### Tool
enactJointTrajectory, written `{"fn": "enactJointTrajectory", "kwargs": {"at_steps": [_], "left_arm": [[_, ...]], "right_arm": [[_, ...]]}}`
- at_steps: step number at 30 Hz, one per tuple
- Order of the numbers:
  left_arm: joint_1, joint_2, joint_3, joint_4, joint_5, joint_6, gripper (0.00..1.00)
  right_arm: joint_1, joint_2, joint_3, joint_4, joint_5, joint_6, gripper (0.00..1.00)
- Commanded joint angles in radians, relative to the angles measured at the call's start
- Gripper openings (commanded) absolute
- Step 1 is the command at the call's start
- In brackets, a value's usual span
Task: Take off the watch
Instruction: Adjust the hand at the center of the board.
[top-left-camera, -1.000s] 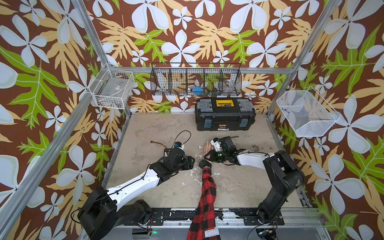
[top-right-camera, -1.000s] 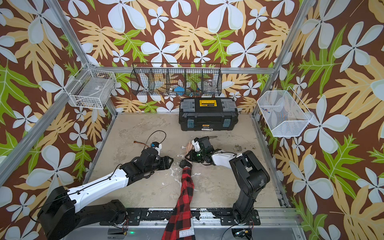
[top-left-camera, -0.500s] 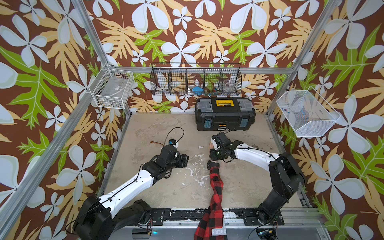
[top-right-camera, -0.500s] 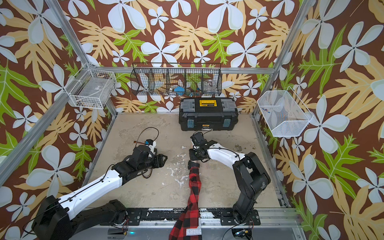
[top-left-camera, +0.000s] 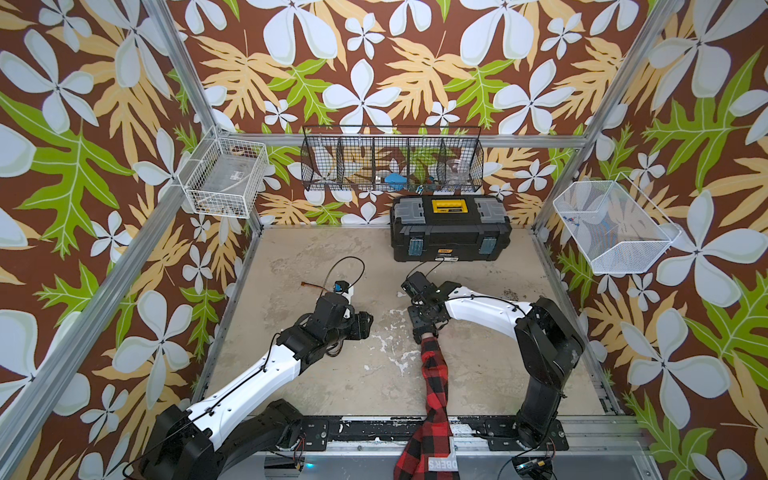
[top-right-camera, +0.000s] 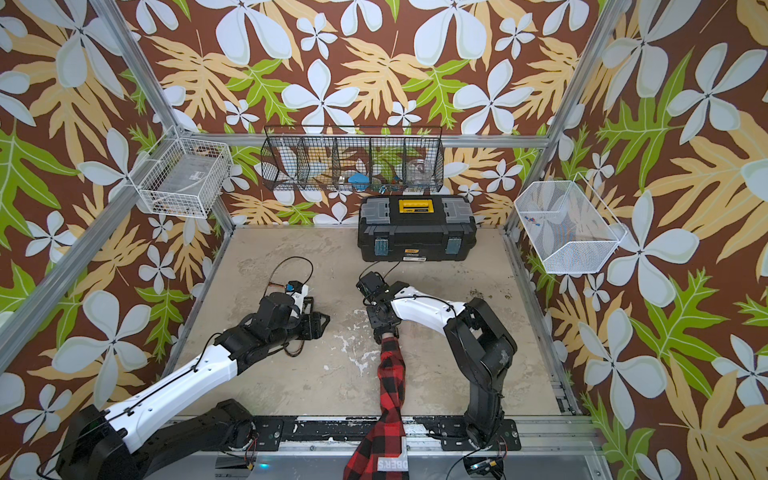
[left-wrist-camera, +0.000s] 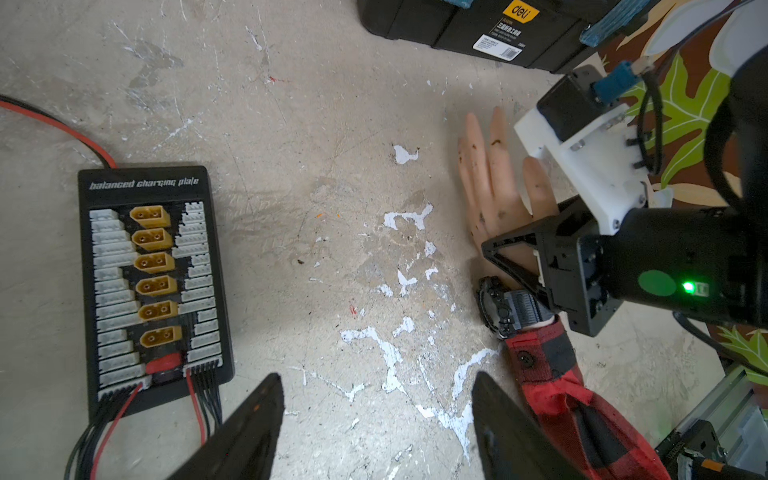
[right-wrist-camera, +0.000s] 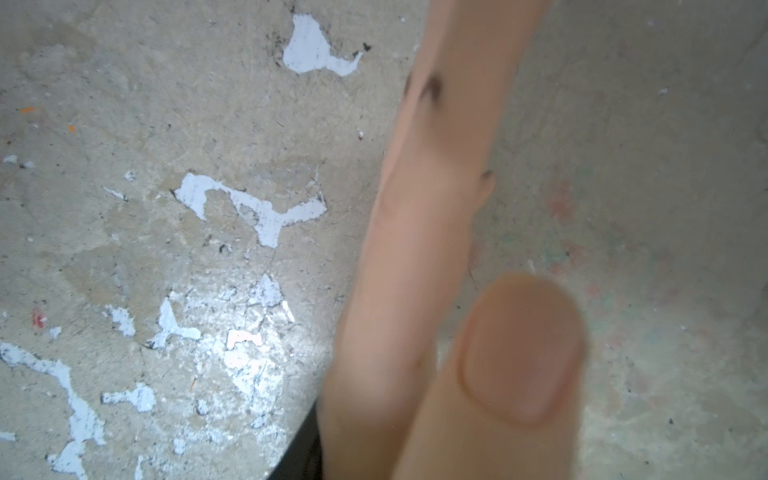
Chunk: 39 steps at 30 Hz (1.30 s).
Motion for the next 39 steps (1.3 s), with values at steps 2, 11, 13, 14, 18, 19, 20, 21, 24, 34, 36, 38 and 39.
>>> {"fn": "enactJointTrajectory", "kwargs": {"at_steps": [2,11,13,14,18,19,20,21,24,34,36,38,39], "left_arm": [[0.001,-0.003,-0.001,0.000,0.021,-0.018,0.73],[0.001,0.063,0.035,0.030,0.070,-0.066,0.73],[0.001,0.088,0.050,0.042,0.082,-0.077,0.73],[0.000,0.103,0.061,0.047,0.086,-0.084,0.73],[-0.002,0.163,0.100,0.078,0.113,-0.119,0.73],[-0.004,0.180,0.111,0.086,0.116,-0.131,0.73],[-0.008,0.195,0.121,0.092,0.120,-0.140,0.73],[-0.012,0.214,0.133,0.101,0.124,-0.151,0.73],[-0.031,0.260,0.162,0.145,0.140,-0.190,0.78],[-0.130,0.499,0.316,0.202,0.123,-0.348,0.80],[-0.144,0.543,0.347,0.202,0.110,-0.366,0.80],[-0.150,0.583,0.369,0.202,0.105,-0.384,0.80],[-0.153,0.602,0.381,0.203,0.105,-0.388,0.79]], "right_arm": [[0.002,-0.002,0.000,0.023,0.011,0.011,0.48],[-0.005,-0.079,-0.006,0.048,-0.032,0.003,0.71],[-0.019,-0.109,-0.018,0.061,-0.055,0.003,0.73],[-0.031,-0.128,-0.027,0.070,-0.075,0.003,0.74],[-0.094,-0.216,-0.077,0.115,-0.151,0.001,0.76],[-0.119,-0.244,-0.096,0.131,-0.175,0.001,0.76],[-0.137,-0.266,-0.111,0.140,-0.192,0.001,0.76],[-0.159,-0.288,-0.129,0.151,-0.209,0.000,0.76],[-0.222,-0.347,-0.178,0.174,-0.250,-0.008,0.77],[-0.374,-0.434,-0.305,0.210,-0.324,-0.062,0.77],[-0.391,-0.440,-0.319,0.213,-0.332,-0.073,0.77],[-0.405,-0.447,-0.331,0.217,-0.338,-0.081,0.76],[-0.413,-0.451,-0.336,0.217,-0.343,-0.087,0.76]]}}
